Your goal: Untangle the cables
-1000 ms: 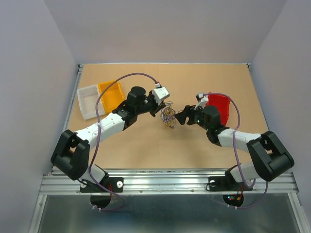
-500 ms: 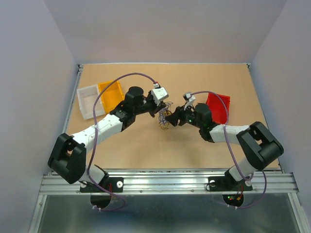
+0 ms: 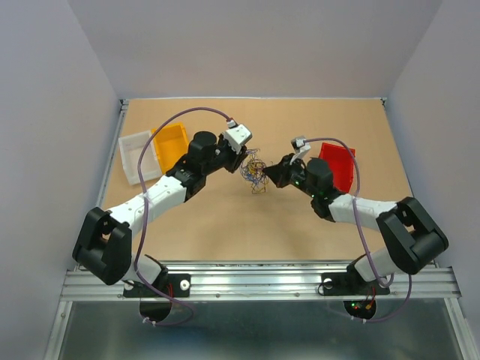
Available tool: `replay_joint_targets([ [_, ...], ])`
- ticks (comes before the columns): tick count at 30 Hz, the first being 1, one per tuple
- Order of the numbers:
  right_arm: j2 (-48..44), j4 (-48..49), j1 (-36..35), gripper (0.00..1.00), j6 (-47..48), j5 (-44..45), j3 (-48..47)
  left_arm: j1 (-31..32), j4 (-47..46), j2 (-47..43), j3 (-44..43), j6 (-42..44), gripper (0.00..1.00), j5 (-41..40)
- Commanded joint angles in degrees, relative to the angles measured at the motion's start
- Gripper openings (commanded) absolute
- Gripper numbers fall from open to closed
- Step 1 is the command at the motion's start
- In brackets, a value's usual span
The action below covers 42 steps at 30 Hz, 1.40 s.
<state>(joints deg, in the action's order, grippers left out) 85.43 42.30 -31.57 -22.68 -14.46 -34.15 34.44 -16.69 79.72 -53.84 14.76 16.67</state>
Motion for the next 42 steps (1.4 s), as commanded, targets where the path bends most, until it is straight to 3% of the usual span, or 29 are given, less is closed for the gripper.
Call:
replay_joint_targets([
  [1, -5.9, 4.4, -0.5, 0.01, 0.0, 1.5, 2.6, -0.2, -3.7, -1.2, 0.3, -1.1, 0.56, -4.7],
  [5, -9.3, 2.7, -0.5, 0.01, -0.1, 2.7, 4.0, -0.2, -4.1, -1.3, 0.8, -0.5, 0.71, -5.7],
  [8, -10.8, -0.9, -0.5, 0.00, -0.2, 5.4, 2.9, -0.2, -4.9, -2.6, 2.1, 0.3, 0.75, -3.1],
  [12, -11.2, -8.3, -0.5, 0.00, -0.3, 8.1, 0.9, -0.2, -6.0, -4.9, 3.7, 0.7, 0.75, -0.7],
  [24, -9.5, -10.6, -0.5, 0.01, -0.8, 8.7, -0.8, 2.5, -4.7, -7.5, 5.8, 6.9, 0.72, 12.1],
  [35, -9.7, -10.5, -0.5, 0.01, -1.4, 9.6, -0.7, 9.7, 4.1, 2.8, -0.2, 11.0, 0.49, 6.7],
  [39, -9.8, -10.5, -0.5, 0.01, -1.5, 9.1, -0.7, 9.1, 3.5, 6.2, -2.3, 7.5, 0.53, -2.0],
  [42, -10.1, -10.3, -0.5, 0.01, -1.6, 9.6, -0.7, 7.4, 3.7, 7.7, -3.6, 6.5, 0.63, -1.4],
])
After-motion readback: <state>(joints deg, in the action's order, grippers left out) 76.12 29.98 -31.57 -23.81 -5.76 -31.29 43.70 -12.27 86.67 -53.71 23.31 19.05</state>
